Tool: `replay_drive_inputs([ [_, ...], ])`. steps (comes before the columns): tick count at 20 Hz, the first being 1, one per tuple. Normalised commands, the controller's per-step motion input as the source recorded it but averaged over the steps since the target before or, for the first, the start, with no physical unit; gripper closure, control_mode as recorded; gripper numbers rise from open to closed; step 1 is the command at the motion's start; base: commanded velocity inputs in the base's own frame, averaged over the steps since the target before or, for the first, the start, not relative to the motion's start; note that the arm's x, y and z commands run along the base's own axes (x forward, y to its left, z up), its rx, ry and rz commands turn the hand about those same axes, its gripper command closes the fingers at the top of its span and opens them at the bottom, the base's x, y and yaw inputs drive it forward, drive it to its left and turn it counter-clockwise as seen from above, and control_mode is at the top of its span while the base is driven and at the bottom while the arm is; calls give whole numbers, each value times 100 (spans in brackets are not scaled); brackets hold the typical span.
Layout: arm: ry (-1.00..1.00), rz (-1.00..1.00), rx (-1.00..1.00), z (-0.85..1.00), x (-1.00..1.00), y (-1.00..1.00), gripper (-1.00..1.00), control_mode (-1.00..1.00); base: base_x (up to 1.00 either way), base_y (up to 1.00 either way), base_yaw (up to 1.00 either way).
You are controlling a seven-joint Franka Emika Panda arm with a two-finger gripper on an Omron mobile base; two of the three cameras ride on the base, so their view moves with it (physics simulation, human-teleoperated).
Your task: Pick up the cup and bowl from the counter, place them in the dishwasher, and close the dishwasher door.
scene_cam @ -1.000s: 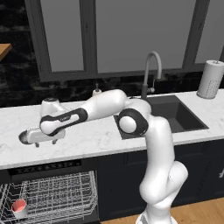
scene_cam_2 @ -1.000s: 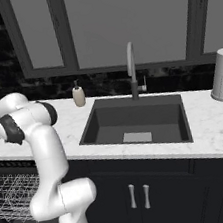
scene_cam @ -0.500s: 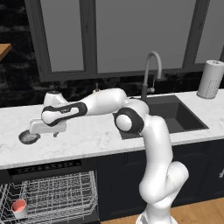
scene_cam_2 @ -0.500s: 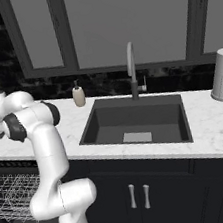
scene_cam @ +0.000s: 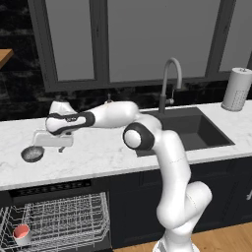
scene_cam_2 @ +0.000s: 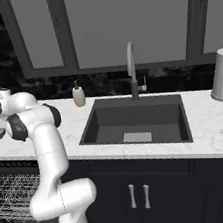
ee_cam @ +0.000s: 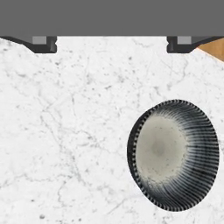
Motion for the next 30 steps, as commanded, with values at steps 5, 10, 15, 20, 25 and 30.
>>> replay_drive_inputs([
  [5, 0, 0, 0, -5, 1, 3, -100, -100, 0, 0, 0],
  [10, 0, 0, 0, -22, 13, 12, -100, -100, 0, 0, 0],
  [15, 0, 0, 0, -12, 12, 14, -100, -100, 0, 0, 0],
  [20, 0, 0, 0, -4, 4, 16, -100, -100, 0, 0, 0],
  [25, 0, 0, 0, -8, 8, 18, -100, -100, 0, 0, 0],
  [30, 0, 0, 0, -10, 20, 8, -100, -100, 0, 0, 0],
])
